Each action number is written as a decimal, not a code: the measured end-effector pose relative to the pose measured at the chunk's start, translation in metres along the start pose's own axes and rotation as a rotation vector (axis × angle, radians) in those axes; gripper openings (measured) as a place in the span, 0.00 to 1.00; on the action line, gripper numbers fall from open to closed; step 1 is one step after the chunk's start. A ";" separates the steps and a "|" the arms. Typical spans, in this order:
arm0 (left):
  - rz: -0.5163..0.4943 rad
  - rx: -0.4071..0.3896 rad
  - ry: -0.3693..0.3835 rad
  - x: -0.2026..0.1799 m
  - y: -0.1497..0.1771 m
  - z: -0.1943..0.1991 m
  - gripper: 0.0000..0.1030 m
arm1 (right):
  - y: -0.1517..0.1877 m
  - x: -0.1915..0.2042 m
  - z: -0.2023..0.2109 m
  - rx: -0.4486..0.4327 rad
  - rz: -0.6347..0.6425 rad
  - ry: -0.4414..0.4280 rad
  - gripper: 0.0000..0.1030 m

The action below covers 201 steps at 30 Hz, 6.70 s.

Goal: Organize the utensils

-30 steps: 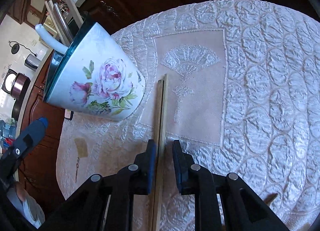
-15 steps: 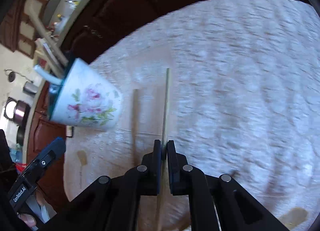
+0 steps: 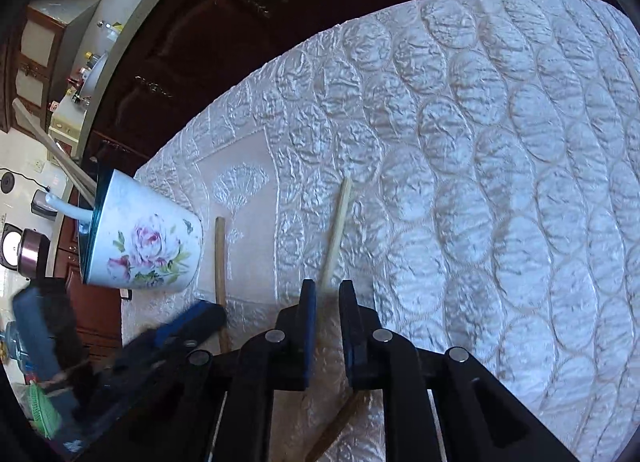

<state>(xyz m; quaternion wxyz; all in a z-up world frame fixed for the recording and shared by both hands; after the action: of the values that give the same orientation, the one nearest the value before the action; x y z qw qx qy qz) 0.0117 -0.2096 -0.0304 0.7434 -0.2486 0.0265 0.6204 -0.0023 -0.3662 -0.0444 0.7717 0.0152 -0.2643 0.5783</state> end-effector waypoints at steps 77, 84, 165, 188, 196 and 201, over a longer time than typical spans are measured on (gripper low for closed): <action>-0.146 -0.422 0.187 0.010 -0.047 0.288 0.06 | -0.018 0.197 0.223 -0.422 0.496 -0.155 0.05; -0.106 -0.527 0.159 0.024 -0.077 0.326 0.06 | -0.042 0.223 0.258 -0.520 0.492 -0.193 0.05; -0.069 -0.433 -0.126 0.044 -0.041 0.216 0.46 | -0.017 0.132 0.133 -0.321 0.376 0.070 0.44; -0.125 -0.255 -0.049 0.017 0.004 0.154 0.46 | 0.049 -0.008 0.078 -0.027 0.186 0.135 0.44; -0.232 -0.092 0.107 -0.024 0.042 0.119 0.46 | 0.052 -0.016 0.048 0.055 0.104 0.117 0.29; -0.279 0.035 0.172 -0.048 0.070 0.095 0.46 | 0.050 -0.022 0.039 0.069 0.069 0.118 0.28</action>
<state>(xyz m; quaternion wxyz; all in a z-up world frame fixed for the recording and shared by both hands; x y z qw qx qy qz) -0.0906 -0.2071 0.0454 0.8216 -0.2891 0.0662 0.4869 -0.0667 -0.3817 -0.0338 0.7645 -0.0015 -0.1985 0.6133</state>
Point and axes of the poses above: each gripper's, at about its wrist camera, not at the fingertips, and z roughly against the way its jaws point, x to its left, y to its underside, the point moved 7 cm from there along -z, roughly the way its jaws point, and after that the axes turned 5 degrees about y, right-handed, at the moved point
